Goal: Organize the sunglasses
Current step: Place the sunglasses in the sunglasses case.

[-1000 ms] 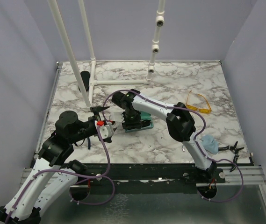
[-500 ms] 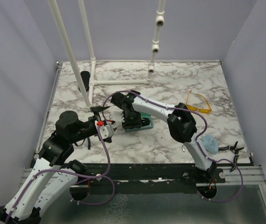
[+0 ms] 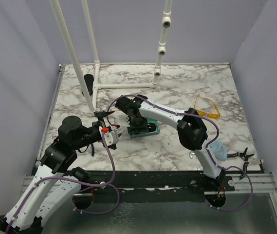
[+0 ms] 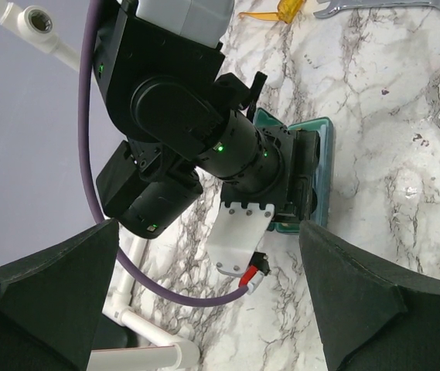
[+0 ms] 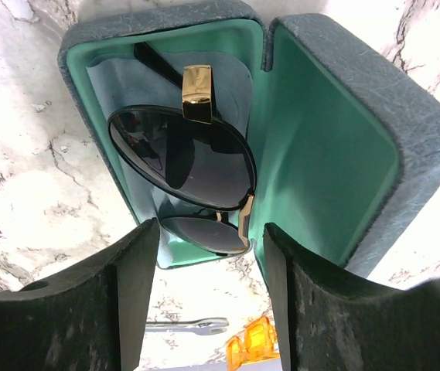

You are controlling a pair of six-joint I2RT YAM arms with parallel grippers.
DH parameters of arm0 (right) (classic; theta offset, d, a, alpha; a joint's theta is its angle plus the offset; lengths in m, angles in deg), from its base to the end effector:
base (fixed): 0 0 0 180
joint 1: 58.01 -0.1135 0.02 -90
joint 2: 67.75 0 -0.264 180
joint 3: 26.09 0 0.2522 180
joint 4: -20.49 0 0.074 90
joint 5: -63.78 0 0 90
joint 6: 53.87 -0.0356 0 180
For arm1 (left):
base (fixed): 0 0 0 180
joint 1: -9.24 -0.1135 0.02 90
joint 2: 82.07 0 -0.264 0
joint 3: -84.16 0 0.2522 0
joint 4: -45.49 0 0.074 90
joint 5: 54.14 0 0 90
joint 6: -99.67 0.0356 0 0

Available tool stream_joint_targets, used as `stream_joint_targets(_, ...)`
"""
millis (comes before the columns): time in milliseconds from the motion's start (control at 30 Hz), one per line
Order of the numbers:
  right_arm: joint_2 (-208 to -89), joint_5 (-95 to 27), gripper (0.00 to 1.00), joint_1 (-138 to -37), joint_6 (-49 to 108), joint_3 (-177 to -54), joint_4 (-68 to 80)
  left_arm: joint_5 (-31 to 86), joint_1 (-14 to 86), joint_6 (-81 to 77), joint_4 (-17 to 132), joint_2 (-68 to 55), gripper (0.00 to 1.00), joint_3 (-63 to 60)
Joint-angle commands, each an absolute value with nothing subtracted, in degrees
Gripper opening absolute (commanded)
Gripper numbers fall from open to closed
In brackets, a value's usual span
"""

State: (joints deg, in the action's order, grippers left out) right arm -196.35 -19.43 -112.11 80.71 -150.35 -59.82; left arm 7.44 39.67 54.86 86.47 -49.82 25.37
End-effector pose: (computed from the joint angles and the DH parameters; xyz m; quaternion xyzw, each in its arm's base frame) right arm 0.2652 0.3591 0.1919 -0.7546 0.6518 -0.0551 0.0513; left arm 0.0986 -0.0776 0.3408 0.5885 0.5131 -0.1161 0.6139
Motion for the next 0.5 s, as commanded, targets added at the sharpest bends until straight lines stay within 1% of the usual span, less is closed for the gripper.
stream_joint_targets(0,-193.4,-16.5,0.61,-113.0,79.4,-149.5,-58.8,8.0,39.4,55.7,86.2,-50.3,0.99,26.2)
stream_joint_targets(100,-192.3,-15.9,0.61,-113.4,78.7,-149.2,-58.8,8.2,39.4,55.9,86.1,-50.3,0.99,26.3)
stream_joint_targets(200,-190.1,-17.8,0.61,-113.6,77.8,-148.3,-58.7,8.2,39.4,55.8,86.1,-50.3,0.99,26.3)
stream_joint_targets(467,-179.8,-25.7,0.61,-113.6,78.7,-139.2,-52.6,7.9,39.4,55.5,86.1,-50.7,0.99,26.7)
